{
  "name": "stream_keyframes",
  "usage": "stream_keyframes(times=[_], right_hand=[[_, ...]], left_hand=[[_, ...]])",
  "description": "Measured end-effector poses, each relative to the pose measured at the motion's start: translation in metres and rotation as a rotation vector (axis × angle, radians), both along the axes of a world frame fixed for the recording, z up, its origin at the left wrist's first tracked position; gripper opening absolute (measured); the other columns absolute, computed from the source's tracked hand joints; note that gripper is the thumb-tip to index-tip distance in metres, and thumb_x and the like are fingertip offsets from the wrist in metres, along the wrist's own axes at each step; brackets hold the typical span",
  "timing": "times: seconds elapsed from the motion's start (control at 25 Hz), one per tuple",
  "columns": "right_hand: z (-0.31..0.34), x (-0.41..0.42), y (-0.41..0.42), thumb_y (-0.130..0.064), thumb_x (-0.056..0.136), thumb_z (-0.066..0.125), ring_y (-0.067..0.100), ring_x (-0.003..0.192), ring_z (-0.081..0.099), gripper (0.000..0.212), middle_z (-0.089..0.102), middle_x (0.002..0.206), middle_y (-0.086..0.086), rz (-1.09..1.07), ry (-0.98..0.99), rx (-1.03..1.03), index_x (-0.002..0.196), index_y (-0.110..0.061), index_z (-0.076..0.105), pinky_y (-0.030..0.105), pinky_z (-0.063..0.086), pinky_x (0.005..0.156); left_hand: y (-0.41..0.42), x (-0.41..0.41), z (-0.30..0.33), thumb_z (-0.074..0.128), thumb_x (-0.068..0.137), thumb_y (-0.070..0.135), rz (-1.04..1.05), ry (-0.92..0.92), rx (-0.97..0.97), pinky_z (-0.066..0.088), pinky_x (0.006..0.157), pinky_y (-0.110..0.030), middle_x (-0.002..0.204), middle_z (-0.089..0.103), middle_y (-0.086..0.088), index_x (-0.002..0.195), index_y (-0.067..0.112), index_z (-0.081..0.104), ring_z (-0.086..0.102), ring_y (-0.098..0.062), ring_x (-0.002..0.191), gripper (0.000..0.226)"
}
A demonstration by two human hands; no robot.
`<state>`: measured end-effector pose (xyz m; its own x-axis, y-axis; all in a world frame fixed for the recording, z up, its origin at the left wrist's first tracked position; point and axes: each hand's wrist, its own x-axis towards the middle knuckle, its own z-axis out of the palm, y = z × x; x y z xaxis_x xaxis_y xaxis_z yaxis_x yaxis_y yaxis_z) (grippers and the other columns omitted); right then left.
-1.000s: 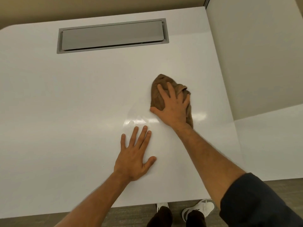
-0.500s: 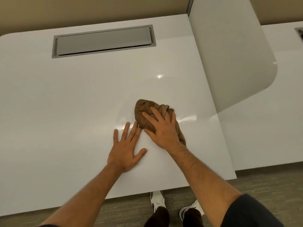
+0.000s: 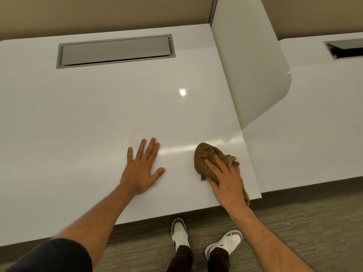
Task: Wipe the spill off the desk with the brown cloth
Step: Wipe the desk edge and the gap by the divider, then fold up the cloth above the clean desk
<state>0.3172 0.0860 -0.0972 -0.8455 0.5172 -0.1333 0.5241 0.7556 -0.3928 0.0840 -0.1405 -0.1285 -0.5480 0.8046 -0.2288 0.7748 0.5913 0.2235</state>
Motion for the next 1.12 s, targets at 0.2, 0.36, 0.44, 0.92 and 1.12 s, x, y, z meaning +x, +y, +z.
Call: stream_keyframes(times=[0.2, 0.36, 0.44, 0.92, 1.12], right_hand=[[0.029, 0.029, -0.016, -0.027, 0.1, 0.062, 0.03, 0.143, 0.036, 0.052, 0.04, 0.161, -0.003, 0.005, -0.147, -0.242, 0.149, -0.034, 0.048, 0.05, 0.033, 0.12], [0.072, 0.038, -0.016, -0.032, 0.103, 0.056, 0.012, 0.116, 0.056, 0.042, 0.053, 0.148, 0.0, -0.042, -0.226, -0.567, 0.145, -0.034, 0.05, 0.02, 0.044, 0.101], [0.096, 0.047, -0.017, -0.033, 0.104, 0.054, 0.013, 0.117, 0.058, 0.04, 0.055, 0.143, 0.0, -0.094, -0.201, -0.628, 0.144, -0.033, 0.051, 0.023, 0.044, 0.103], [0.226, 0.076, -0.004, -0.057, 0.092, 0.055, 0.026, 0.113, 0.071, 0.048, 0.074, 0.124, 0.005, -0.257, 0.136, -1.385, 0.132, -0.03, 0.065, 0.04, 0.058, 0.096], [0.25, 0.063, 0.0, -0.067, 0.094, 0.045, 0.037, 0.127, 0.062, 0.064, 0.067, 0.136, 0.014, -0.196, 0.119, -1.568, 0.135, -0.022, 0.066, 0.054, 0.045, 0.113]], left_hand=[[0.008, -0.009, 0.024, 0.02, 0.1, 0.073, -0.027, -0.143, -0.188, -0.009, 0.125, -0.061, 0.171, -0.03, 0.005, 0.164, 0.023, -0.02, -0.025, -0.024, 0.16, 0.091], [0.01, 0.023, 0.062, 0.032, 0.103, 0.068, -0.006, -0.19, -0.281, -0.013, 0.126, -0.057, 0.173, -0.025, 0.0, 0.165, 0.021, -0.016, -0.025, -0.025, 0.16, 0.092], [0.006, 0.059, 0.082, 0.035, 0.103, 0.068, 0.005, -0.236, -0.21, -0.017, 0.125, -0.053, 0.174, -0.022, 0.002, 0.166, 0.024, -0.012, -0.026, -0.023, 0.158, 0.09], [0.011, 0.185, 0.205, 0.057, 0.1, 0.059, 0.596, -0.722, 0.375, 0.027, 0.125, -0.047, 0.166, 0.039, 0.011, 0.157, 0.045, 0.034, 0.036, -0.022, 0.154, 0.063], [0.026, 0.196, 0.245, 0.061, 0.092, 0.059, 0.743, -1.115, 0.735, 0.048, 0.115, -0.046, 0.138, 0.069, 0.004, 0.14, 0.032, 0.061, 0.064, -0.021, 0.13, 0.055]])
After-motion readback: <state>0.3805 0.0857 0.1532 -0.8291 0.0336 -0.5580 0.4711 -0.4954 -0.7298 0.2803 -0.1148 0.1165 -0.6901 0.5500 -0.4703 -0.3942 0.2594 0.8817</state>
